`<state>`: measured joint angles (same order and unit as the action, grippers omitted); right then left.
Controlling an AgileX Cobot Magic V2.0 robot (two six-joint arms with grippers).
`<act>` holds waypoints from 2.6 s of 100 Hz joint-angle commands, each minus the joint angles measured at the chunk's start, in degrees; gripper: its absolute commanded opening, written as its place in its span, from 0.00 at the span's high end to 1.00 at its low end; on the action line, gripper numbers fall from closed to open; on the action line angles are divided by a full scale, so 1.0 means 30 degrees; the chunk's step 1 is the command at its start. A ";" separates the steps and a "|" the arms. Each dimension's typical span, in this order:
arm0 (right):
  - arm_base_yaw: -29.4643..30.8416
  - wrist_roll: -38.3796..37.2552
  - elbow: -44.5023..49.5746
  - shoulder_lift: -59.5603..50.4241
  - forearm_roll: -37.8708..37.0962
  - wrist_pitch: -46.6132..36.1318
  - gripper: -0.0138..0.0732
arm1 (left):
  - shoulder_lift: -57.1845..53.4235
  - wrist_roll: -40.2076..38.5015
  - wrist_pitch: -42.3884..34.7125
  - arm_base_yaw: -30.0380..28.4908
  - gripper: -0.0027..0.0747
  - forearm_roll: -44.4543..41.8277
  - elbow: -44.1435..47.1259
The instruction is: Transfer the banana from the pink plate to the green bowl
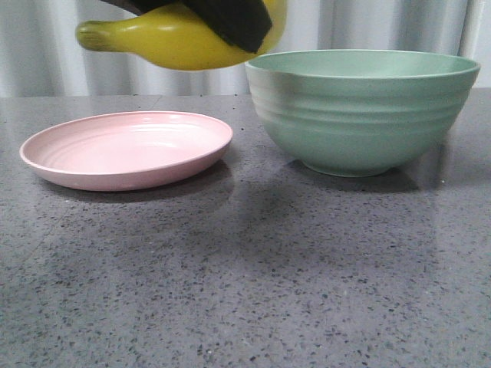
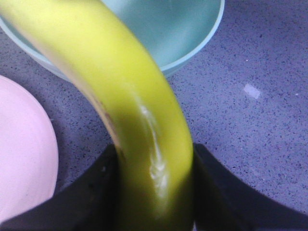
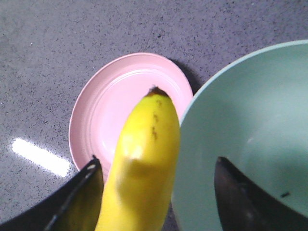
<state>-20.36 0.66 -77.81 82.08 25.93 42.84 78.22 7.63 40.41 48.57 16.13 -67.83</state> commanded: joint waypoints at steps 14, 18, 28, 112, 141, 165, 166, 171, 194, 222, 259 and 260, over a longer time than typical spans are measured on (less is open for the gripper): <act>-0.0047 0.0181 -0.2327 0.1205 0.1423 -0.0270 0.37 | -0.0694 -0.0040 -0.1308 0.0153 0.99 0.0407 -0.0683; -0.0047 0.0322 -0.2472 0.1409 0.1610 -0.0223 0.37 | -0.0694 -0.0040 -0.1315 0.0153 0.99 0.0407 -0.0683; -0.0047 0.0323 -0.2716 0.1872 0.1690 -0.0100 0.37 | -0.0694 -0.0040 -0.1528 0.0153 0.99 0.0407 -0.0683; 0.1053 0.0323 -0.2716 0.1789 0.0031 -0.1579 0.93 | -0.1507 -0.0040 -0.1284 0.0153 0.40 0.0604 -0.0683; 0.4507 0.0323 -0.2963 0.1647 -0.0572 -0.2773 0.93 | -0.2813 -0.0040 -0.1389 0.0153 0.40 0.0677 -0.0683; 0.5083 0.0323 -0.2927 0.2126 -0.1782 -0.3042 0.84 | -0.2980 -0.0111 -0.1752 0.0153 0.41 0.0838 -0.0683; 0.5081 0.0323 -0.2927 0.2171 -0.1784 -0.3003 0.82 | -0.2980 -0.0111 -0.1753 0.0153 0.41 0.0885 -0.0683; 0.5044 0.0323 -0.2927 0.2309 -0.1884 -0.2894 0.73 | -0.2980 -0.0111 -0.1753 0.0153 0.41 0.0890 -0.0683; 0.4657 0.0323 -0.2927 0.2418 -0.1884 -0.2890 0.49 | -0.2980 -0.0111 -0.1843 0.0153 0.41 0.1242 -0.0683; 0.4615 0.0368 -0.2927 0.1974 -0.2110 -0.2533 0.49 | -0.3024 -0.0111 -0.1843 0.0153 0.41 0.1317 -0.0683; 0.4615 0.0644 -0.2702 -0.1031 -0.5787 -0.0112 0.93 | -0.4986 -0.0568 -0.1559 0.0153 0.99 0.0520 -0.0023; 0.4615 0.0684 -0.2666 -0.1116 -0.5823 -0.0112 0.93 | -0.5088 -0.0570 -0.1611 0.0153 0.99 0.0512 0.0034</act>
<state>-6.48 1.64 -84.59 83.00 10.39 44.26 66.03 6.68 38.62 48.57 17.90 -67.31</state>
